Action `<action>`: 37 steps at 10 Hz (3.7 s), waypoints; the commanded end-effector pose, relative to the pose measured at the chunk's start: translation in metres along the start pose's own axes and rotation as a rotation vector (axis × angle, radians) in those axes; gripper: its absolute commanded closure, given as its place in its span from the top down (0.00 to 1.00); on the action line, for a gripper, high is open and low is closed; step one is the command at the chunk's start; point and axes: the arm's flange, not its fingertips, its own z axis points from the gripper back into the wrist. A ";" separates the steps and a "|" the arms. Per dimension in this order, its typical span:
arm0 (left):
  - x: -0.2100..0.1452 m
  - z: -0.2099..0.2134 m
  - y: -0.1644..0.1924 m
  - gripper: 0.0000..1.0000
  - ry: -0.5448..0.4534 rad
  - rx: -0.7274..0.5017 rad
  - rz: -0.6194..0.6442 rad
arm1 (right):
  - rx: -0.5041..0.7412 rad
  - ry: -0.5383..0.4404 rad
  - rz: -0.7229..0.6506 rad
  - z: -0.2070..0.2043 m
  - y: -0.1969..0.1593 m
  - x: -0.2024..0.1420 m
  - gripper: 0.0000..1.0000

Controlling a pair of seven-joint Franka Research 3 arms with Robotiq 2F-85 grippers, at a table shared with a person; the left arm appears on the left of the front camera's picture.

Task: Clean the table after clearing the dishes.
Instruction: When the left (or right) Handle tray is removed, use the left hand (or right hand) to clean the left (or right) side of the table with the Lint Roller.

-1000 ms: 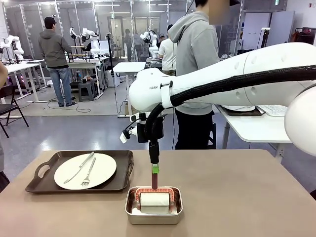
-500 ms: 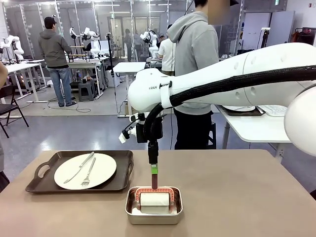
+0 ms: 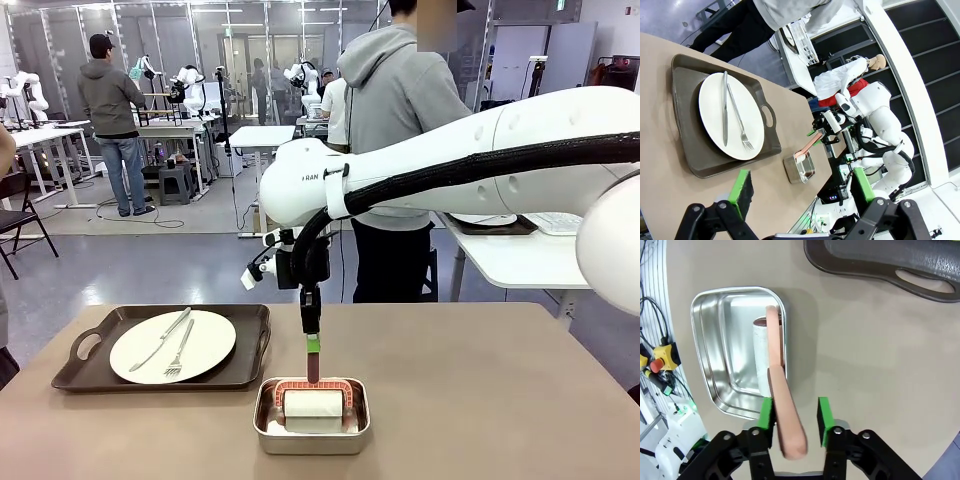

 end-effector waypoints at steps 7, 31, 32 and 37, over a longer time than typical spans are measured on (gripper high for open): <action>-0.002 0.003 -0.002 1.00 0.001 -0.004 0.001 | -0.019 -0.026 -0.031 0.013 0.018 -0.005 0.04; -0.002 0.003 -0.002 1.00 0.001 -0.004 0.001 | -0.067 -0.414 -1.171 0.119 0.063 -0.206 0.23; -0.002 0.003 -0.002 1.00 0.001 -0.004 0.001 | -0.029 -0.475 -1.253 0.108 0.055 -0.222 0.23; -0.002 0.003 -0.002 1.00 0.001 -0.004 0.001 | 0.267 -0.659 -1.453 0.047 0.003 -0.287 0.23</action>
